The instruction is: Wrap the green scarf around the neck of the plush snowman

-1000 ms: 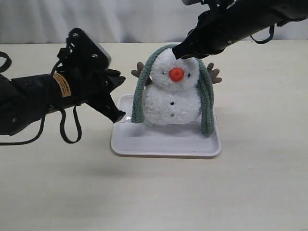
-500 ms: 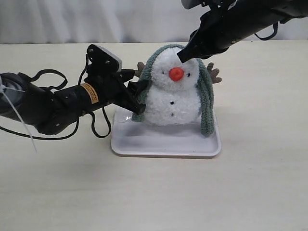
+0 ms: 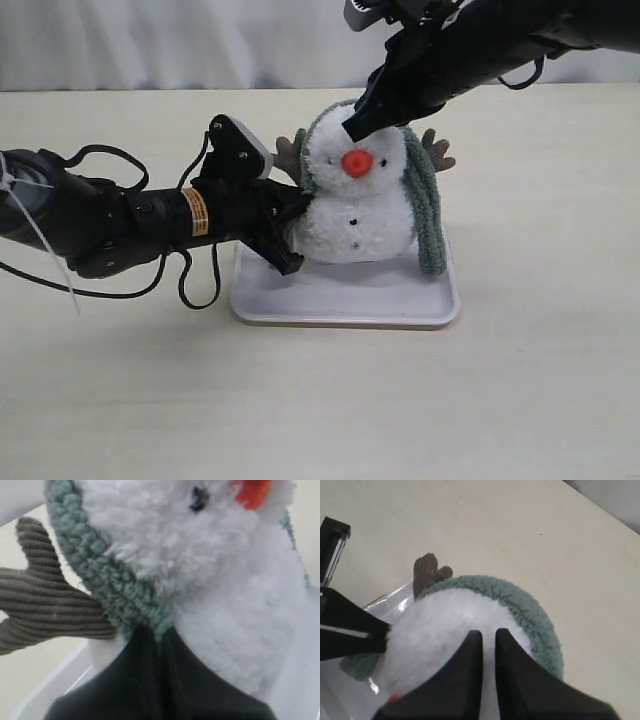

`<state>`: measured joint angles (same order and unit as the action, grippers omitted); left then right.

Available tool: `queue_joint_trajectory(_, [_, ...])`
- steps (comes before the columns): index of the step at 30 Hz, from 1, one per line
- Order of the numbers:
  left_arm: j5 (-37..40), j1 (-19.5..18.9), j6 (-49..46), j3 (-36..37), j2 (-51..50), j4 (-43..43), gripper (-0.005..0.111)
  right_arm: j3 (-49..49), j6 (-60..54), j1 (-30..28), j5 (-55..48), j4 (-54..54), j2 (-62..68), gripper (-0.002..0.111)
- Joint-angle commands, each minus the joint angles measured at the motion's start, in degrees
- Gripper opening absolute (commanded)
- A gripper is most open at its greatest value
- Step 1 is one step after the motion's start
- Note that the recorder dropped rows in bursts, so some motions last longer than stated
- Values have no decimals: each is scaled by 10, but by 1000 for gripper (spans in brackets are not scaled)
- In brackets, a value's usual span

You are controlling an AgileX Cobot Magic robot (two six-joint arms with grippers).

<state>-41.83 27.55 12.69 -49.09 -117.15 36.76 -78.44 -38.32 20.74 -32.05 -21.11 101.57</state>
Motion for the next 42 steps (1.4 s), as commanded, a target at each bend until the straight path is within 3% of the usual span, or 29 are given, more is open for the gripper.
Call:
queue_joint_trajectory(1, [16, 2, 52, -3, -1, 68, 0, -2, -9, 1, 20, -1, -1, 9])
queue_joint_trajectory(14, [36, 2, 96, -9, 0, 71, 0, -2, -20, 1, -39, -22, -58, 9])
queue_joint_trajectory(19, [35, 2, 96, -9, 0, 74, 0, -7, 36, 1, -30, -19, -36, 8])
queue_joint_trajectory(24, [28, 2, 95, -9, 0, 153, 0, -85, 113, 1, -109, 12, 29, 4])
queue_joint_trajectory(28, [22, 2, 95, -9, 0, 149, 0, -140, 147, 1, -180, 37, 75, 4])
queue_joint_trajectory(34, [22, 2, 94, -9, 0, 136, 0, -155, 214, 1, -191, 144, 98, 4])
queue_joint_trajectory(42, [20, 2, 92, -11, 0, 133, 0, -203, 194, 1, -204, 94, 46, 4])
